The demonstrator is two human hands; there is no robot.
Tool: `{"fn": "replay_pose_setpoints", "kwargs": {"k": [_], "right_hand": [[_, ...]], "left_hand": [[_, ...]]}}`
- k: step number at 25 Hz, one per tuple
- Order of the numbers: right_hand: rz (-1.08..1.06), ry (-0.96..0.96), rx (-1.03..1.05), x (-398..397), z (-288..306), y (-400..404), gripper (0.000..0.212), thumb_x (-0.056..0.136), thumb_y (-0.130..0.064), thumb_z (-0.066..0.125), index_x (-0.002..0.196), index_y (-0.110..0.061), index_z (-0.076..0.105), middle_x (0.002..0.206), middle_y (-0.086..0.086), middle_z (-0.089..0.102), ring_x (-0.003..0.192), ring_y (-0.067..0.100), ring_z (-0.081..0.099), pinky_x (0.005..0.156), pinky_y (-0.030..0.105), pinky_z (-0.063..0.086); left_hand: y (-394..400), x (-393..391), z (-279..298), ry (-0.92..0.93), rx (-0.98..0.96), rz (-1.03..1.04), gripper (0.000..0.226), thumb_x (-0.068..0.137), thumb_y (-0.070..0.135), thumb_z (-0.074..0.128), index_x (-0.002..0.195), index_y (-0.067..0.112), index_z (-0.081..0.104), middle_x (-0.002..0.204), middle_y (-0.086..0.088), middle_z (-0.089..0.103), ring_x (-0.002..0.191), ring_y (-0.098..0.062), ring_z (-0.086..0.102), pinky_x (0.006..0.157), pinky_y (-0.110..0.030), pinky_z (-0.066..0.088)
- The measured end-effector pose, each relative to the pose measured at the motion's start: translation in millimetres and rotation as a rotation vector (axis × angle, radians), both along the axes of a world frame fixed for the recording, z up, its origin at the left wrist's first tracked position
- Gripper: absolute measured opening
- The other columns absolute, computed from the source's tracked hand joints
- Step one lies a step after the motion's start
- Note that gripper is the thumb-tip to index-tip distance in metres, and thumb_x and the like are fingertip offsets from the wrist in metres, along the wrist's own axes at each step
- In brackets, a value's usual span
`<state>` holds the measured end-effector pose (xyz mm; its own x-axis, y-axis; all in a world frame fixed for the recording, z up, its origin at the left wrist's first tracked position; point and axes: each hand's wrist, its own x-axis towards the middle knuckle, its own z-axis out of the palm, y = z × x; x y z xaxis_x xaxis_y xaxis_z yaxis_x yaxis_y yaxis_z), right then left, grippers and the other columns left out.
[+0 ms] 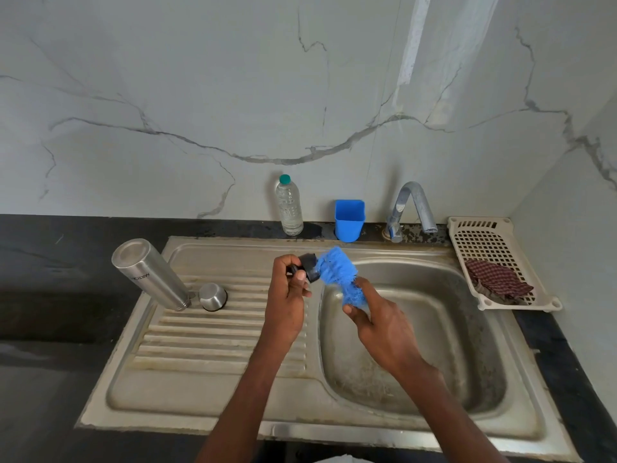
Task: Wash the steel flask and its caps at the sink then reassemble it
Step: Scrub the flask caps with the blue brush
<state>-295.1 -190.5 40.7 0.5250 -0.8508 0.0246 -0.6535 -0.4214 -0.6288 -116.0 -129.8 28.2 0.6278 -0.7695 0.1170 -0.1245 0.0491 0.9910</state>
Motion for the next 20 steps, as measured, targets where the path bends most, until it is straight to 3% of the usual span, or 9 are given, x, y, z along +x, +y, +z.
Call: {"fn": "replay_pose_setpoints", "kwargs": {"k": [2,5,7,9,12,16,18,20], "right_hand": [[-0.005,0.027,-0.083,8.3,0.0,-1.2,0.049,0.104,-0.043,0.055,0.15,-0.033,0.04,0.113,-0.005,0.07,0.092,0.02,0.066,0.068,0.032,0.041],[-0.022,0.109,-0.017,6.0,-4.1,5.6,0.052,0.105,-0.044,0.053,0.153,-0.039,0.034,0.127,-0.006,0.068,0.101,0.019,0.066,0.071,0.032,0.041],[-0.079,0.1,0.018,7.1,-0.5,5.4,0.051,0.105,-0.042,0.053,0.151,-0.041,0.031,0.122,-0.006,0.068,0.096,0.019,0.066,0.071,0.034,0.046],[-0.137,-0.044,-0.028,16.7,8.1,2.4,0.05,0.105,-0.038,0.056,0.148,-0.038,0.031,0.11,-0.011,0.064,0.084,0.017,0.063,0.067,0.036,0.05],[-0.046,-0.088,-0.089,21.7,6.5,8.2,0.048,0.104,-0.032,0.058,0.146,-0.032,0.034,0.106,-0.012,0.06,0.081,0.017,0.064,0.061,0.033,0.046],[-0.12,-0.082,0.053,9.7,-7.5,7.7,0.046,0.106,-0.031,0.055,0.146,-0.03,0.033,0.108,0.001,0.069,0.086,0.024,0.065,0.07,0.046,0.054],[-0.116,-0.123,-0.014,13.2,-4.8,4.2,0.04,0.105,-0.027,0.057,0.138,-0.031,0.035,0.103,-0.003,0.067,0.08,0.023,0.064,0.064,0.043,0.052],[-0.099,-0.084,-0.046,9.6,-6.5,3.1,0.044,0.104,-0.025,0.059,0.143,-0.028,0.038,0.106,-0.003,0.067,0.084,0.024,0.065,0.064,0.037,0.047]], "left_hand": [[-0.6,1.7,0.2,0.034,-0.025,-0.021,0.014,0.103,0.027,0.05,0.113,0.018,0.053,0.093,0.014,0.062,0.084,-0.017,0.063,0.076,-0.037,0.062],[0.5,8.2,-2.4,0.09,-0.037,-0.024,0.016,0.102,0.025,0.051,0.114,0.015,0.054,0.105,-0.007,0.065,0.084,-0.019,0.064,0.077,-0.037,0.062],[-1.5,7.7,-1.6,0.12,-0.012,-0.027,0.017,0.1,0.025,0.053,0.114,0.016,0.055,0.109,-0.014,0.065,0.084,-0.02,0.065,0.078,-0.037,0.062],[-4.1,1.6,0.6,0.169,-0.005,-0.006,0.015,0.098,0.02,0.058,0.113,0.015,0.057,0.109,-0.012,0.069,0.087,-0.024,0.07,0.081,-0.038,0.063],[-6.4,-5.6,6.0,0.348,-0.033,-0.011,0.014,0.103,0.007,0.063,0.116,0.004,0.06,0.111,-0.014,0.073,0.092,-0.029,0.074,0.082,-0.035,0.063],[-3.7,-6.6,9.1,0.601,0.012,-0.014,0.014,0.107,0.012,0.056,0.115,0.001,0.059,0.09,-0.015,0.071,0.07,-0.022,0.067,0.067,-0.03,0.06],[-4.7,-8.9,9.1,0.614,0.011,-0.043,0.017,0.109,0.015,0.051,0.115,0.001,0.058,0.087,-0.016,0.07,0.064,-0.02,0.063,0.062,-0.029,0.055],[-4.5,-11.1,9.2,0.582,-0.01,-0.064,0.017,0.109,0.015,0.051,0.114,0.0,0.058,0.085,-0.014,0.07,0.063,-0.019,0.061,0.06,-0.029,0.053]]}}
